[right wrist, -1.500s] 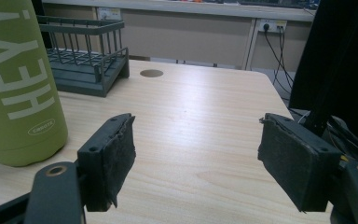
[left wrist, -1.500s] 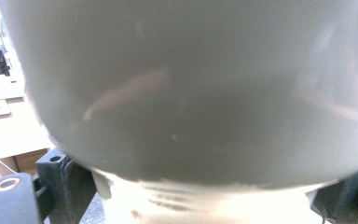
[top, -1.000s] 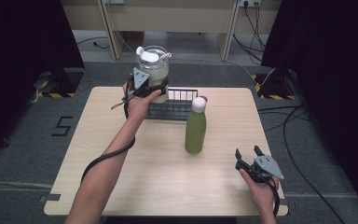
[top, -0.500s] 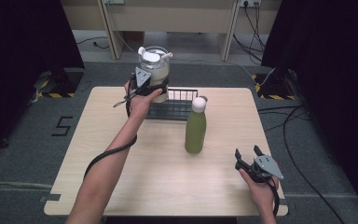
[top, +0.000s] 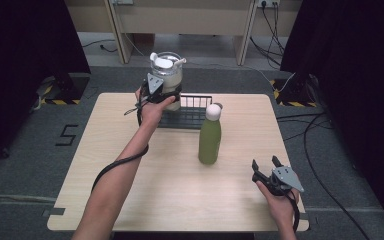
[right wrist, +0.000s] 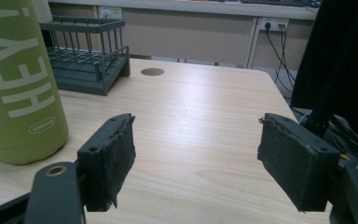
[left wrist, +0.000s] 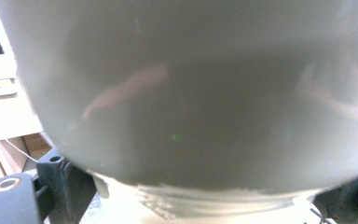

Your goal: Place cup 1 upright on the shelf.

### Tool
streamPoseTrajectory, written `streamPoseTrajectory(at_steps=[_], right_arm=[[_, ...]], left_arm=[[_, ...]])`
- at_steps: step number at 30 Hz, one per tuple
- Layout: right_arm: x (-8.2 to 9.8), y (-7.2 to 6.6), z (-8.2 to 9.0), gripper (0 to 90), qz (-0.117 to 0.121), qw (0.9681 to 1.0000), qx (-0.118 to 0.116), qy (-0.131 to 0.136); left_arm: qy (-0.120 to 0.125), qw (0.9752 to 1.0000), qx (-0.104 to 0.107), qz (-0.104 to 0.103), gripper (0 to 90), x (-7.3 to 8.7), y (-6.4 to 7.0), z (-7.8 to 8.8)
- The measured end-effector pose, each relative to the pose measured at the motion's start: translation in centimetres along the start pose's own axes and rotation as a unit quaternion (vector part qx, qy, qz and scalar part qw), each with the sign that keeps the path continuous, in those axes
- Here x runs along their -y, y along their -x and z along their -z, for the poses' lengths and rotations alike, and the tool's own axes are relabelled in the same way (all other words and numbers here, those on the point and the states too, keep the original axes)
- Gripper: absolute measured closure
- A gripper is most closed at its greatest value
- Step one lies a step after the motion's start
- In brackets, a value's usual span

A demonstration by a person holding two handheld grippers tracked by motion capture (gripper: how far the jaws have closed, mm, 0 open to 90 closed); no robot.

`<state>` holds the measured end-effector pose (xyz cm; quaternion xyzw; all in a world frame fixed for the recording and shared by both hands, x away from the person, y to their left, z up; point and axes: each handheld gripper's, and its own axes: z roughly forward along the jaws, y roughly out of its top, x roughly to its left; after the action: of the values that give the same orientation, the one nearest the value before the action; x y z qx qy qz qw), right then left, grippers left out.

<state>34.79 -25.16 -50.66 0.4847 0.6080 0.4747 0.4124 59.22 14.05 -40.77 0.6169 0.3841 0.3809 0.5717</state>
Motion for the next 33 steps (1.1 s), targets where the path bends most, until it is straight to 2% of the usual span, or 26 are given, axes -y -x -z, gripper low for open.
streamPoseTrajectory(at_steps=[14, 33], right_arm=[[0.1, 0.0, -0.1, 26.6, 0.002, 1.0, -0.001, -0.001], [0.0, -0.1, -0.1, 26.8, 0.002, 1.0, -0.002, -0.002]], left_arm=[[-0.022, 0.9997, -0.003, 0.007, 9.9, 1.7, 0.0, -0.5], [-0.037, 0.9992, -0.003, 0.017, 9.8, 3.0, -0.1, -0.8]])
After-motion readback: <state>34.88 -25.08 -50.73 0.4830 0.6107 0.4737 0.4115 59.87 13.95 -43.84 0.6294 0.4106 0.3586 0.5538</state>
